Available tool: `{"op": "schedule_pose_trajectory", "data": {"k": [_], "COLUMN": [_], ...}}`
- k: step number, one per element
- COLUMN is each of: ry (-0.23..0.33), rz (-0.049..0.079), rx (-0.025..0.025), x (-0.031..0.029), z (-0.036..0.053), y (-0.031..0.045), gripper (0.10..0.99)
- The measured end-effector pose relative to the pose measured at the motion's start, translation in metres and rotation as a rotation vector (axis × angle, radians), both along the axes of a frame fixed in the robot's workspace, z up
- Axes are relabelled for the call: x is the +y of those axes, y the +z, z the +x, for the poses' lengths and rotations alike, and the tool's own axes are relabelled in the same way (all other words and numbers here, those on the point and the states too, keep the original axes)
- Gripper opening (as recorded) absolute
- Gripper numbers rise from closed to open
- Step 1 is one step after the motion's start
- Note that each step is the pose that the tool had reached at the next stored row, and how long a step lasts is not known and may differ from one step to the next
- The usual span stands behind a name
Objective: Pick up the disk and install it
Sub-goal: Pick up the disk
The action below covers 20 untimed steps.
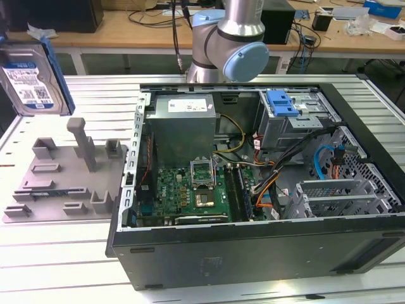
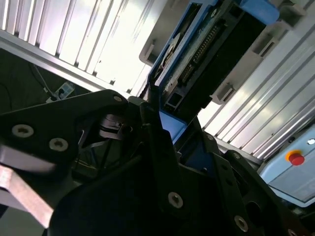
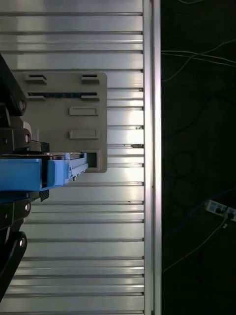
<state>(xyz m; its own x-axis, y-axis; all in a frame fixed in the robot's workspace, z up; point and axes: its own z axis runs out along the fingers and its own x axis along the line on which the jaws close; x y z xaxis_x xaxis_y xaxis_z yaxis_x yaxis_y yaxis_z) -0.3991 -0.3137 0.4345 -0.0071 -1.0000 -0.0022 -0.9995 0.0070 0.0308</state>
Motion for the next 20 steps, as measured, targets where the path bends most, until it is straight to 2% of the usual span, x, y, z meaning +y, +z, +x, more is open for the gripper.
{"op": "schedule_pose_trajectory", "data": {"k": [2,4,6,7,10,12,20], "ry": [0.000,-0.001,-0.001,-0.001,-0.001,-0.001,-0.001], "rz": [0.000,0.000,0.000,0.000,0.000,0.000,0.000], "rx": [-0.0002,-0.0004,-0.0005,-0.0005,-0.0005,-0.0006,-0.0006], "x": [0.0000,0.0000,0.0000,0.0000,0.0000,0.0000,0.0000], "z": [0.0000,0.0000,0.0000,0.0000,0.0000,0.0000,0.0000], "y": [0.0085,0.0247,0.0344,0.0421,0.0558,0.0595,0.0595], "gripper": [0.369,0.369,0.369,0.369,0.369,0.369,0.369]}}
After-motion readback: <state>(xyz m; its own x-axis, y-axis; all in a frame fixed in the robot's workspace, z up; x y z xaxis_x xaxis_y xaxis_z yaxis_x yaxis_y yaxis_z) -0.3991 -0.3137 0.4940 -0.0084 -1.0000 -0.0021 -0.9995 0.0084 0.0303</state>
